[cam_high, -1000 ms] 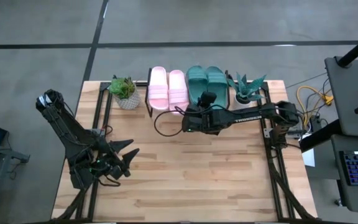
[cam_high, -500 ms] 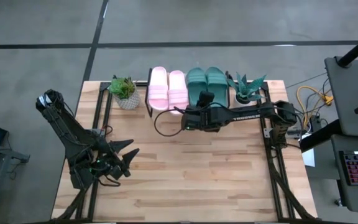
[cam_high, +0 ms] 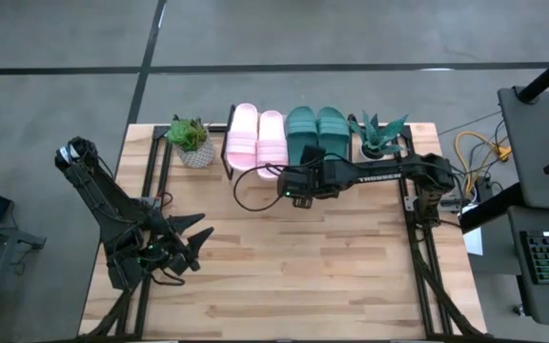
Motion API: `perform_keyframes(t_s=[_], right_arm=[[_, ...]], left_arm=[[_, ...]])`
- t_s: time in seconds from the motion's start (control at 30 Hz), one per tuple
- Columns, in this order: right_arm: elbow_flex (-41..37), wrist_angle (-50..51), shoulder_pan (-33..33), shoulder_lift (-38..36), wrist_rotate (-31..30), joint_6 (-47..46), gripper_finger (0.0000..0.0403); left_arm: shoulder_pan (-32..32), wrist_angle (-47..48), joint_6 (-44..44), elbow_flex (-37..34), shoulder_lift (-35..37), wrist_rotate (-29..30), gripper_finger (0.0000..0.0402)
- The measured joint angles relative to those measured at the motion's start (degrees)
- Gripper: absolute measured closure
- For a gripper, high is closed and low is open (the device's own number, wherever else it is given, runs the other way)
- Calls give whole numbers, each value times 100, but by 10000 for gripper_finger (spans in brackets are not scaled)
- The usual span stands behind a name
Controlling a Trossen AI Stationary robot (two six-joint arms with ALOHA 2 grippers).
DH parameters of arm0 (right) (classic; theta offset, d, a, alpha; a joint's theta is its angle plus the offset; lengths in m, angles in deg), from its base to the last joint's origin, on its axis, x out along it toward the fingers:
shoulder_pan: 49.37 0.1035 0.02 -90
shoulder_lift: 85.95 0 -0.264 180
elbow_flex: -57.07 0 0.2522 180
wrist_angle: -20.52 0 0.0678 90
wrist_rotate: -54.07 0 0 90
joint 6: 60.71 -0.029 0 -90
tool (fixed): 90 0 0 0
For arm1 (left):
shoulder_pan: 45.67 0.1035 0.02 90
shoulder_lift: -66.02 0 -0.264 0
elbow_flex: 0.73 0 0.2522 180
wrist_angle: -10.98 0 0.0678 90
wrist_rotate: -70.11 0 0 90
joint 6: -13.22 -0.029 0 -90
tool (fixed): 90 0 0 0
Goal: Pick and place slides into the shelf
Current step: Put the green slipper on the shelf, then return to Home Position
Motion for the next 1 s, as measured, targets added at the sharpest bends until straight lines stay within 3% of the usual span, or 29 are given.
perform_keyframes(t_s=[0.33,0.6,0.73,0.83,1.0], right_arm=[[132,356,-8,-3,49,-39,138],[708,437,36,-114,1437,-317,148],[1068,385,181,-226,1442,-520,156],[1252,222,443,-312,972,-479,163],[1337,-119,1093,-492,-871,-152,174]], left_arm=[[0,1,0,0,-1,0,183],[0,2,130,0,0,-2,183],[0,8,646,-2,18,-206,183],[0,163,1184,-7,156,-1174,183],[266,1077,2635,-13,816,-3677,183]])
